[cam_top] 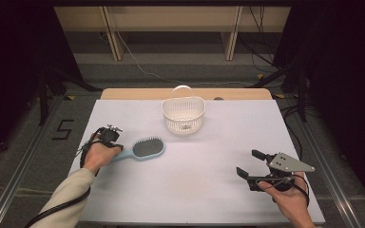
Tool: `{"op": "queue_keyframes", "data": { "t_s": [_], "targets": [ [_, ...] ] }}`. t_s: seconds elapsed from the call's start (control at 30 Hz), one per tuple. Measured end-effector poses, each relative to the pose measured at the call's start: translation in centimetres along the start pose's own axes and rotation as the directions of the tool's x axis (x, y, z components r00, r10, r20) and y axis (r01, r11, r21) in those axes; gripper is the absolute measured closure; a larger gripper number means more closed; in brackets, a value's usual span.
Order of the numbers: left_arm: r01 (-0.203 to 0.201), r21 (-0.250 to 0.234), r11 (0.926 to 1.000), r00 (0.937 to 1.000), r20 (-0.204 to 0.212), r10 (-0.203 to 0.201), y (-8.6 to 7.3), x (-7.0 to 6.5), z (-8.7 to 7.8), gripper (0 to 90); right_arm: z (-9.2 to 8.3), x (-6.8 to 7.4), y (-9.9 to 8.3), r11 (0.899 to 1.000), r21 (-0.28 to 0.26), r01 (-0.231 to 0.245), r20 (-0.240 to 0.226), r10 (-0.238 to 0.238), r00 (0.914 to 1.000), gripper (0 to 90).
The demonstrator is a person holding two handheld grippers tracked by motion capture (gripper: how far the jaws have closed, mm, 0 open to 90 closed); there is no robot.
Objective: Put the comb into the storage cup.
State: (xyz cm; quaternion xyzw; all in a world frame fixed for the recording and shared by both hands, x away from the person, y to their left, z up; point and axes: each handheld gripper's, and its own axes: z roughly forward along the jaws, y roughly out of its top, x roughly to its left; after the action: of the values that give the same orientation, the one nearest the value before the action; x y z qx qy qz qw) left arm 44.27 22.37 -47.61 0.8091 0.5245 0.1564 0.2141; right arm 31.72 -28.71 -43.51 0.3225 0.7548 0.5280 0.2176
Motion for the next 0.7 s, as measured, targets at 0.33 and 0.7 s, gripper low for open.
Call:
{"op": "queue_keyframes", "data": {
  "t_s": [0.33, 0.7],
  "targets": [
    [-0.067, 0.05, 0.9965, 0.9973, 0.032, 0.066, -1.2, -1.8, -1.1, 89.8, -0.1, 0.0, 0.0, 1.0, -0.001, 0.003, 0.002, -0.003, 1.0, 15.9],
    [-0.102, 0.074, 0.992, 0.9935, 0.059, 0.097, -2.1, -3.3, -1.9, 89.7, 0.0, 0.0, 0.0, 1.0, -0.002, 0.003, 0.001, -0.003, 1.0, 15.9]
  ]
}}
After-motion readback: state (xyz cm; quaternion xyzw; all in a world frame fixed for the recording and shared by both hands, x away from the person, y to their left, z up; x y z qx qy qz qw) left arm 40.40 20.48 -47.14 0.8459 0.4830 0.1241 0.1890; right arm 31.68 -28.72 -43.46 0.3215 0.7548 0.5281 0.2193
